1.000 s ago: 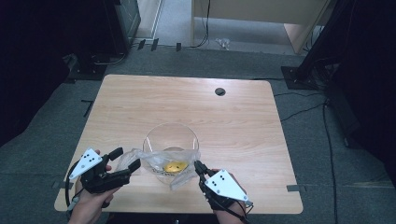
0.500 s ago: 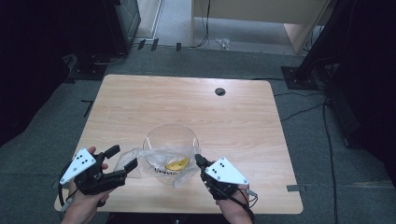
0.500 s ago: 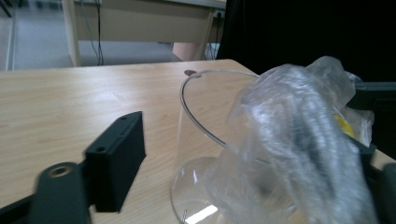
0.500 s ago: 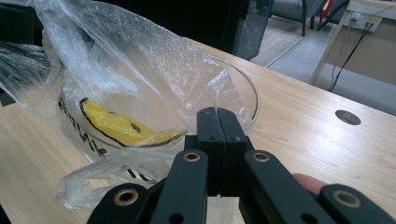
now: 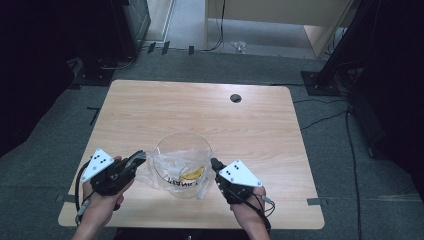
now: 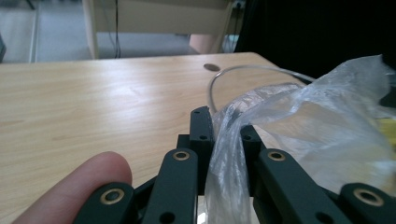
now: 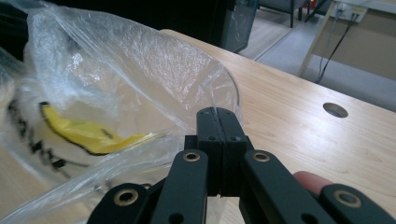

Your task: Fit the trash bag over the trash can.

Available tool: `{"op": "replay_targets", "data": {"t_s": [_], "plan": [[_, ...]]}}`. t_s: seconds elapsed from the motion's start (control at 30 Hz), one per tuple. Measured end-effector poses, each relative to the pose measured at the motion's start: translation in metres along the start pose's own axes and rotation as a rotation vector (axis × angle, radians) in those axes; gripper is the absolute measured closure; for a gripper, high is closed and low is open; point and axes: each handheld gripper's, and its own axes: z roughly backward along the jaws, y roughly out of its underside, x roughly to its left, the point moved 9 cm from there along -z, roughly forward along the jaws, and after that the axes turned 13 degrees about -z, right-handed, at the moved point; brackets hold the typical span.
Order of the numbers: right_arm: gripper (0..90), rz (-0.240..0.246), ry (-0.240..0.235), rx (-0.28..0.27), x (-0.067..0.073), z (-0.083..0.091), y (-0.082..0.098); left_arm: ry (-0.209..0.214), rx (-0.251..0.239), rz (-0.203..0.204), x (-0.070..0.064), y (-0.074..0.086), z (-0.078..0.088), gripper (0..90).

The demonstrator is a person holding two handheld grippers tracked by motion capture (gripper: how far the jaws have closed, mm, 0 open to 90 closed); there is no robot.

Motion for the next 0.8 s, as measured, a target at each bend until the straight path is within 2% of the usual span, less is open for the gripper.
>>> {"op": "replay_targets", "data": {"t_s": [0.2,0.37,0.63,0.8], "plan": [[90.0,-0.025,0.042,0.009,-0.017,-0.014,-0.001,-0.014,0.08,0.007,0.007,0.011,-0.026,84.4],[90.0,-0.048,0.038,0.035,-0.029,-0.026,-0.002,-0.018,0.107,0.029,0.01,0.016,-0.04,85.5],[90.0,-0.022,0.038,0.054,-0.034,-0.049,-0.005,-0.028,0.163,0.051,0.015,0.027,-0.061,87.5],[90.0,-0.059,0.017,0.087,-0.039,-0.066,-0.005,-0.038,0.229,0.06,0.018,0.039,-0.076,89.1]]}}
